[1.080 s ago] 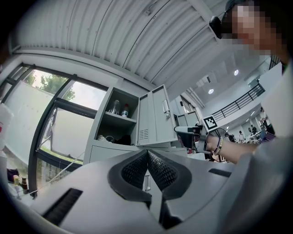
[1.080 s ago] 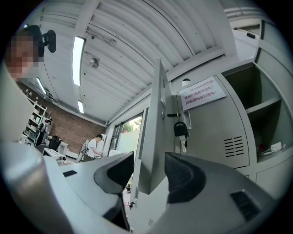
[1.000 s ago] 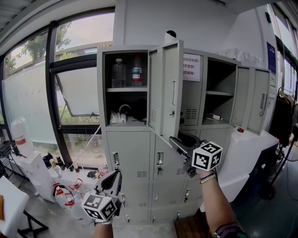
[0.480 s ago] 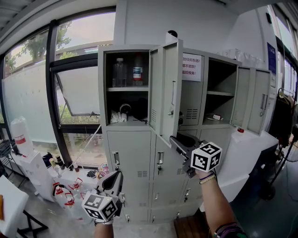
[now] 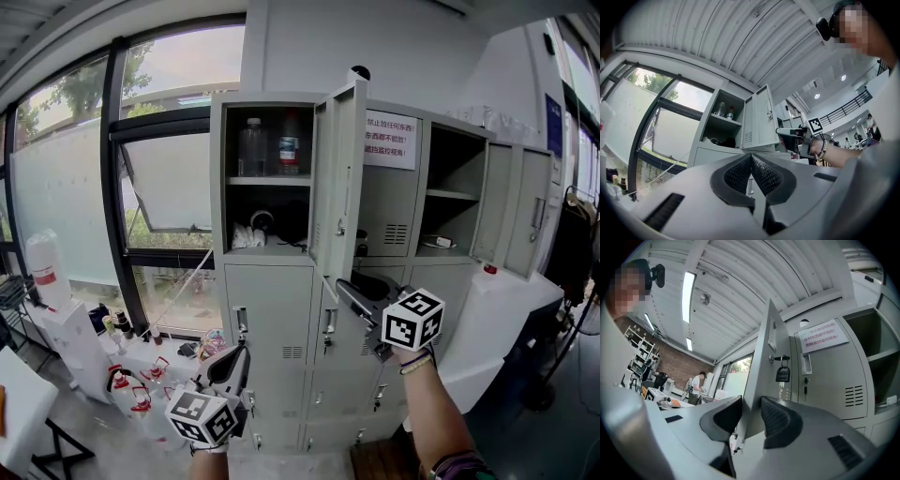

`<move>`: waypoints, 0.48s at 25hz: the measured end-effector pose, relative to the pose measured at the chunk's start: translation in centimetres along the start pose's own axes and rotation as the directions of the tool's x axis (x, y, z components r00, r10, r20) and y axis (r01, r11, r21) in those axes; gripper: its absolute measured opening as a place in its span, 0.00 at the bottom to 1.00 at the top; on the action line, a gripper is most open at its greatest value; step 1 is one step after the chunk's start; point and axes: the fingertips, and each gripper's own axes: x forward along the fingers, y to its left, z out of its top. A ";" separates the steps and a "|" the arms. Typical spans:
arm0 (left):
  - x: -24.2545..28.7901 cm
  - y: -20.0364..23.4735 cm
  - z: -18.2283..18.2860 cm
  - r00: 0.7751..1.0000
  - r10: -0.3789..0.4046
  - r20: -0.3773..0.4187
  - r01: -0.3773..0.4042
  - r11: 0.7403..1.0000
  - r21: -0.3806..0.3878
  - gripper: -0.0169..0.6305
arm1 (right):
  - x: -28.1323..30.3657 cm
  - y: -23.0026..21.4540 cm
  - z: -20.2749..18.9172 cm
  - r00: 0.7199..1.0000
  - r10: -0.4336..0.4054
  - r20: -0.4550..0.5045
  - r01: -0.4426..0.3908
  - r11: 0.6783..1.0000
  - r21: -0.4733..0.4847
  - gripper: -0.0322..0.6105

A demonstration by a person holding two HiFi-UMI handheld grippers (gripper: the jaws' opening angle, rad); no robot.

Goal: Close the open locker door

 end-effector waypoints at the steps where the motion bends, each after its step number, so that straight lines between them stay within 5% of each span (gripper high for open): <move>1: -0.1 0.1 0.0 1.000 0.000 0.000 0.000 1.000 -0.004 0.06 | 0.2 0.3 0.0 1.000 0.006 -0.002 -0.006 1.000 -0.004 0.26; 12: -0.6 2.9 0.7 1.000 0.018 0.002 -0.018 1.000 0.018 0.06 | 3.6 3.7 0.0 0.999 0.046 0.016 -0.045 0.998 -0.042 0.27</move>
